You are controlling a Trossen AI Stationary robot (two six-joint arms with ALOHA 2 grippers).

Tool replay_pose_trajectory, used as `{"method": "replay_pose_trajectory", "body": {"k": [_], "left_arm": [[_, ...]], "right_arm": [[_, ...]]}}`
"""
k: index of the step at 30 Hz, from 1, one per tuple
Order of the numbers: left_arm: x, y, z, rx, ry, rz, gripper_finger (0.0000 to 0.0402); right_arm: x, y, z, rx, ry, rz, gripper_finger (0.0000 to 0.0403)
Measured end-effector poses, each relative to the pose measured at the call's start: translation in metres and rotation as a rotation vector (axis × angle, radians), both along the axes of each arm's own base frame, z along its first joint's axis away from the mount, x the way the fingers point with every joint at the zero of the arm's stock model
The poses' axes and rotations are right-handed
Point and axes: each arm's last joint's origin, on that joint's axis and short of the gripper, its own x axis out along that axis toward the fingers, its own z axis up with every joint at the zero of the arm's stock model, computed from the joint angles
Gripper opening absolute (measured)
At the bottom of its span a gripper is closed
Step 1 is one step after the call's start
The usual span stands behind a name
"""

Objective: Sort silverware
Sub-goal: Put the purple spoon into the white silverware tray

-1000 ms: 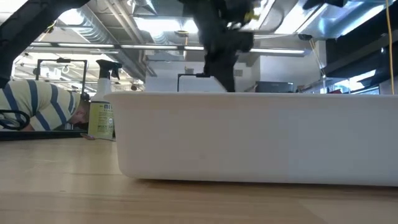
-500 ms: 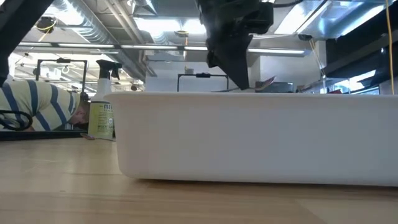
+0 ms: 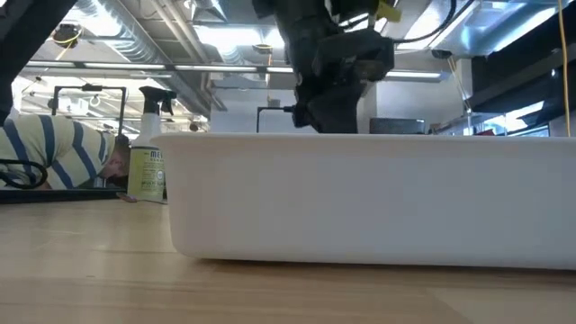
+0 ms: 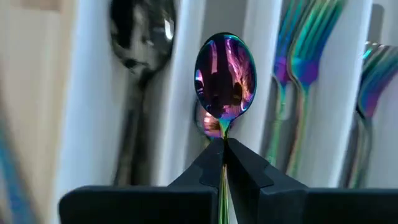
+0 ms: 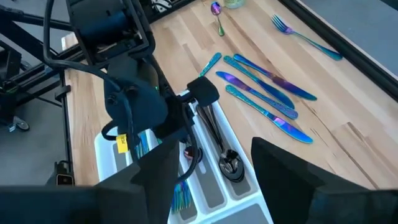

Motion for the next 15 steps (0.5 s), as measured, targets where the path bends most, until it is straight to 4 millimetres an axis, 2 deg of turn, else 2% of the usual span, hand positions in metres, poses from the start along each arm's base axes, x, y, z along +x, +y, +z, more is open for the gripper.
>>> {"method": "replay_pose_trajectory", "body": {"k": [8,15], "left_arm": [[-0.003,0.003,-0.015,-0.097,0.027,0.032,0.0001],[-0.003,0.002,-0.015,-0.088,0.018,0.018,0.0001]], "right_arm": [[-0.002,0.000,-0.002,-0.001,0.031,-0.006,0.0186],[-0.002,-0.001,-0.003,-0.013,0.032,-0.019,0.0186]]}}
